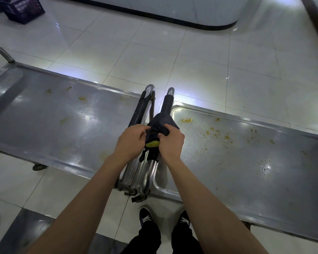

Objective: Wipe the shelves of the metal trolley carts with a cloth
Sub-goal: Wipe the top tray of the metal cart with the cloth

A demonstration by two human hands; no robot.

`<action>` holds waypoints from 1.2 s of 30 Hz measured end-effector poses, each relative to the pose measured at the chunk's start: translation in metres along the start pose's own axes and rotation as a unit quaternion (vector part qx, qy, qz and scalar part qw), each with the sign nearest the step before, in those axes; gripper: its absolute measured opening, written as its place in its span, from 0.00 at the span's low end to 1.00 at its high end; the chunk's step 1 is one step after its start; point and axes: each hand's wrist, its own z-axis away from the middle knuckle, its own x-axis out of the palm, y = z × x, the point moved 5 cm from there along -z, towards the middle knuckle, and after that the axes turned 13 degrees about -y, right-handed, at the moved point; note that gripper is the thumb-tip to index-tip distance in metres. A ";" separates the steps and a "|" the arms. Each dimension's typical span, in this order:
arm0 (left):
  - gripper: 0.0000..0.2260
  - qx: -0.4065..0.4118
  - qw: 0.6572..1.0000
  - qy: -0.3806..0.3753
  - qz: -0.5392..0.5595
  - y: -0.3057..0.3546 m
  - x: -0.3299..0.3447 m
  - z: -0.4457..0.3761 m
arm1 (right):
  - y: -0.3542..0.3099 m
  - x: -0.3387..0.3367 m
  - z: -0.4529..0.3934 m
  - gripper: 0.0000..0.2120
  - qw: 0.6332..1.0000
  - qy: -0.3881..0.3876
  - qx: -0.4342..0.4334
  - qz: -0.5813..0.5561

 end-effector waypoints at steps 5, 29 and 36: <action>0.14 -0.008 1.000 0.000 0.000 0.004 0.001 -0.006 | -0.001 -0.009 -0.001 0.17 1.000 -0.008 -0.014 0.016; 0.14 0.004 0.999 0.002 0.041 0.000 -0.008 0.000 | 0.019 0.004 -0.003 0.30 0.992 -0.018 0.043 -0.116; 0.14 0.004 0.999 -0.008 0.037 0.003 -0.002 -0.009 | 0.018 -0.011 -0.008 0.15 0.991 0.005 0.032 -0.133</action>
